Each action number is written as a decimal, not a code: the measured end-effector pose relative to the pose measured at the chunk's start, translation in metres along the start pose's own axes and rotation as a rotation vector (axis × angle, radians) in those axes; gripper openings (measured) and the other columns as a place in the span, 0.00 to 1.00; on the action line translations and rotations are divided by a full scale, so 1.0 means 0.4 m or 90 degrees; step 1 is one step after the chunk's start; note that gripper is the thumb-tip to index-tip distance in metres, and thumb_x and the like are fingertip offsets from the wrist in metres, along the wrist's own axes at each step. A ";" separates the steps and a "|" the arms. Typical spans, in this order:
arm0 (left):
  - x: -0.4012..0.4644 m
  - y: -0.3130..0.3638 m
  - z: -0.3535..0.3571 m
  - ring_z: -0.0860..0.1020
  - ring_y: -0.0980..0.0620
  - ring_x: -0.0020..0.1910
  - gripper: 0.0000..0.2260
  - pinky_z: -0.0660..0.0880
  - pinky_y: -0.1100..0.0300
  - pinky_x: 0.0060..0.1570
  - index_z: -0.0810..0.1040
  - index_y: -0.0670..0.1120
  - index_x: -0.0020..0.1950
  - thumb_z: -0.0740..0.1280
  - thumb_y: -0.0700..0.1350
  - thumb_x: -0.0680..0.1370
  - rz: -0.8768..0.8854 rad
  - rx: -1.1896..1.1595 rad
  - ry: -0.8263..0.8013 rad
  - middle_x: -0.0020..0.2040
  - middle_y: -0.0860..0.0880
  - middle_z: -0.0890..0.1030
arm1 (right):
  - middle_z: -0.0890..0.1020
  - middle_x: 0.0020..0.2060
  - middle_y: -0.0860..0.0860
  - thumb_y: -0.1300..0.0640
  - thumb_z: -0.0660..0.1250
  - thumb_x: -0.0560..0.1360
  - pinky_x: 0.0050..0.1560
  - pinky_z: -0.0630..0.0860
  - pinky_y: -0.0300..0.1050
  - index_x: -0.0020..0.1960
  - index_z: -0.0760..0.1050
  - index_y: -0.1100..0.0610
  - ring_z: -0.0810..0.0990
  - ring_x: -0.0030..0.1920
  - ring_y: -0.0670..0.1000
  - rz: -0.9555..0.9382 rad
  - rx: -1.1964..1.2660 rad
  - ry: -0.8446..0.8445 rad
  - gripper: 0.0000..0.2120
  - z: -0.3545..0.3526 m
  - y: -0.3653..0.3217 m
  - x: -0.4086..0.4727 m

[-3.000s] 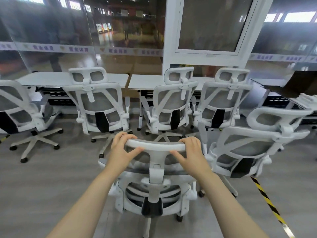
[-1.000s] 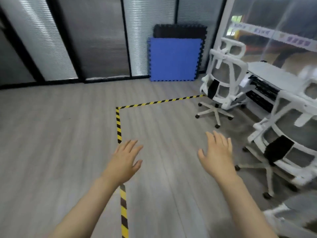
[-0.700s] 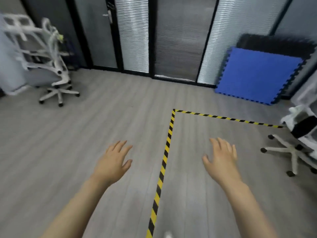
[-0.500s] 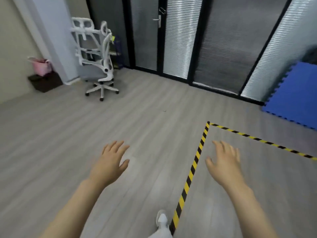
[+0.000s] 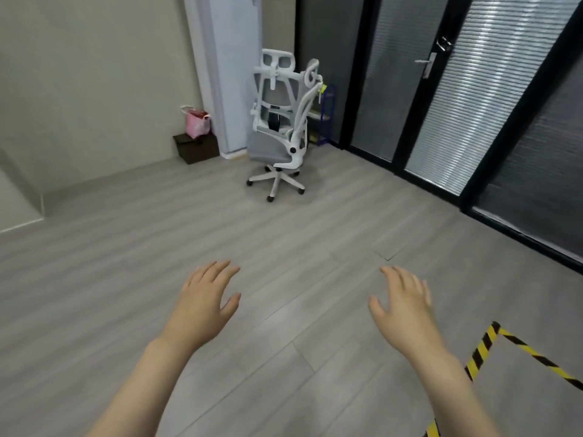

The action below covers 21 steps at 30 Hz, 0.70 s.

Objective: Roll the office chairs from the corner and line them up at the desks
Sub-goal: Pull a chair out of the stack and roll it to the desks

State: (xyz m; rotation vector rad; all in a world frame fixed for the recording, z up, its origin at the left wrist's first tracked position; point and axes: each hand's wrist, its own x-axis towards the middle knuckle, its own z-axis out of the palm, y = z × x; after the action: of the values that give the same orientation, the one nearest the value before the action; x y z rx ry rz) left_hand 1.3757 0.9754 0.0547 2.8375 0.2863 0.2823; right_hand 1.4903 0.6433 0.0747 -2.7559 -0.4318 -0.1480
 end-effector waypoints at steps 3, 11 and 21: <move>0.146 -0.066 0.036 0.61 0.49 0.74 0.30 0.57 0.50 0.72 0.68 0.53 0.71 0.48 0.63 0.73 -0.033 -0.010 0.005 0.73 0.51 0.67 | 0.66 0.72 0.54 0.50 0.65 0.76 0.76 0.49 0.55 0.74 0.62 0.55 0.60 0.74 0.55 -0.021 -0.004 -0.012 0.28 0.063 -0.027 0.178; 0.650 -0.278 0.065 0.63 0.48 0.73 0.27 0.59 0.51 0.70 0.69 0.51 0.71 0.53 0.61 0.75 -0.052 -0.015 -0.018 0.73 0.50 0.68 | 0.68 0.71 0.56 0.52 0.67 0.74 0.75 0.50 0.56 0.73 0.65 0.55 0.62 0.73 0.57 0.014 -0.005 -0.030 0.29 0.206 -0.116 0.693; 1.299 -0.448 0.095 0.68 0.46 0.69 0.30 0.65 0.49 0.67 0.72 0.49 0.69 0.51 0.62 0.73 -0.001 0.000 -0.026 0.69 0.48 0.72 | 0.67 0.72 0.55 0.49 0.64 0.76 0.75 0.52 0.52 0.73 0.63 0.54 0.61 0.73 0.55 0.058 -0.002 -0.028 0.27 0.286 -0.162 1.278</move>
State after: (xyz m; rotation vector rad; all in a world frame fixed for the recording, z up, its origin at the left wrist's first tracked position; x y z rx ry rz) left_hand 1.8535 1.2496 0.0525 2.8398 0.2804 0.2242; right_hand 1.9604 0.8834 0.0675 -2.7801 -0.3171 -0.0651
